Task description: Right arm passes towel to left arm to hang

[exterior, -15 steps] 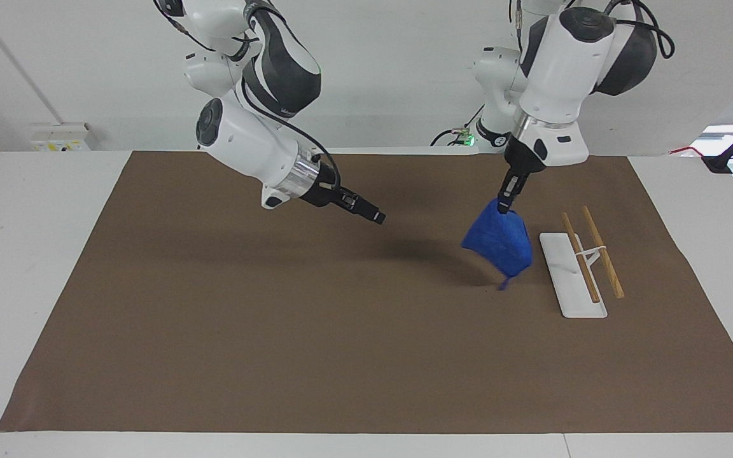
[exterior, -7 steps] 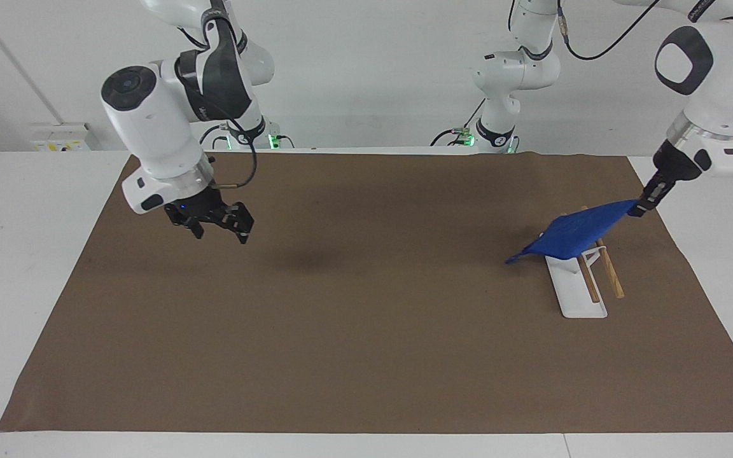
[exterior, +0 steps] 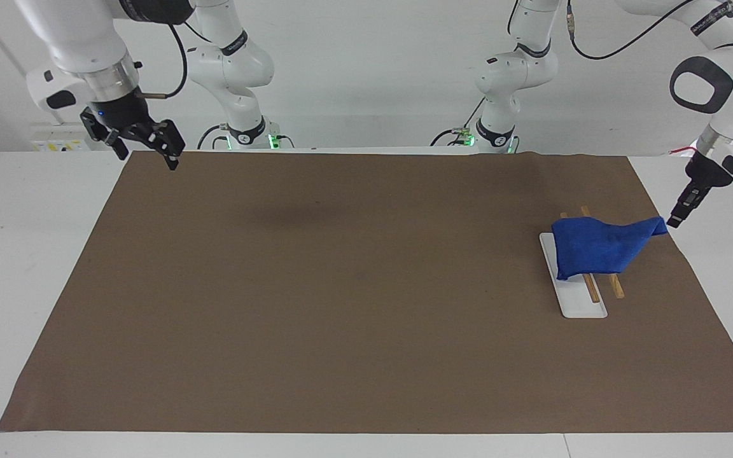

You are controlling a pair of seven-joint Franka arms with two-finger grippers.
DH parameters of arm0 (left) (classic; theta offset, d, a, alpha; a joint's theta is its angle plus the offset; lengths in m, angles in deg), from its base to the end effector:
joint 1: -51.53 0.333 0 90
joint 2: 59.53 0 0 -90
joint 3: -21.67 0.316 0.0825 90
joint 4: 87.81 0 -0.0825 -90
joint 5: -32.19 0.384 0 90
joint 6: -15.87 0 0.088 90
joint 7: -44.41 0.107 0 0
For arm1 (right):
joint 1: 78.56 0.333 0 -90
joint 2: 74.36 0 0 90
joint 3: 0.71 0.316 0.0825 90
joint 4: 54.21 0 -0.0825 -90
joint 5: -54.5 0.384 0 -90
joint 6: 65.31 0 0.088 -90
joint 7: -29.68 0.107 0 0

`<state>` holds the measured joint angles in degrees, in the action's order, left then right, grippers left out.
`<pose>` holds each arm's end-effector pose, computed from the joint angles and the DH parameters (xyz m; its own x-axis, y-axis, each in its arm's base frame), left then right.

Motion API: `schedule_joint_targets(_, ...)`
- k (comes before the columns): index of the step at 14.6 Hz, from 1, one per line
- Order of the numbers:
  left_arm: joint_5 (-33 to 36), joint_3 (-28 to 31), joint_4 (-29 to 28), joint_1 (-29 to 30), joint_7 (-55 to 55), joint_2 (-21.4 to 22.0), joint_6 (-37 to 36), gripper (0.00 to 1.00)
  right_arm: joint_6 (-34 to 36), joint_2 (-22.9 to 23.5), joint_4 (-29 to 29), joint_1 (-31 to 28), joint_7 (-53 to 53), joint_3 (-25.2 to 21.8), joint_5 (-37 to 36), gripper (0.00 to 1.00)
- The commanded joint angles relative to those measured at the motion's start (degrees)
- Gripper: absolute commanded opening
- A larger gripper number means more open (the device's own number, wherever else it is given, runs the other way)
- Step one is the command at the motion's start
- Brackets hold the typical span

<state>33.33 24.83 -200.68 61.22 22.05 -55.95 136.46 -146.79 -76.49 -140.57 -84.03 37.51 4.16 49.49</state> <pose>0.5452 0.1259 0.5168 0.8040 0.5645 0.1869 0.5641 -0.8235 0.0603 0.5271 -0.0149 0.6618 0.9867 -0.1590 -0.0348 -0.1551 -0.9833 0.0957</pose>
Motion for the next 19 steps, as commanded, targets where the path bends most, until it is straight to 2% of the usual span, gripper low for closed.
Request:
schedule_joint_targets(1, 0.62, -0.96, -0.53, -0.72, 0.30, 1.61, 1.49, 1.00, -0.17, 1.16, 0.05, -2.61, -5.10, 0.57, 0.07, 1.00)
schedule_joint_targets(3, 0.62, -1.40, 1.06, -4.83, 0.12, 1.78, -0.52, 1.00, -0.35, 1.16, 0.05, -2.62, -7.91, 0.48, 1.75, 1.00)
schedule_joint_targets(4, 0.62, -1.40, 2.81, -6.77, 0.56, 1.78, -3.93, 1.00, -0.52, 1.07, -0.39, -2.61, -8.44, 0.40, 1.84, 1.00)
schedule_joint_targets(8, 0.71, -1.40, 16.59, -13.10, 2.75, -1.11, -23.69, 1.00, -1.31, 1.34, -0.56, 1.34, -9.24, -3.91, 2.01, 1.00)
schedule_joint_targets(11, 0.97, -1.23, 22.14, -14.70, 16.51, -1.47, -35.22, 1.00, -0.88, 0.98, -1.27, 1.25, -9.15, -4.00, 2.01, 1.00)
schedule_joint_targets(12, 0.97, -1.14, 23.55, -14.70, 20.30, -1.47, -37.25, 1.00, -0.70, 0.98, -1.27, 1.34, -8.98, -4.00, 2.01, 1.00)
schedule_joint_targets(15, 1.06, -1.40, 26.46, -15.05, 21.30, -3.40, -38.76, 1.00, 0.09, 0.90, -1.45, 1.25, -8.71, -4.00, 2.10, 1.00)
schedule_joint_targets(19, 3.00, -1.76, 26.64, -15.49, 22.89, -3.49, -40.17, 1.00, 0.09, 0.72, -1.45, 1.87, -8.71, -3.91, 2.10, 1.00)
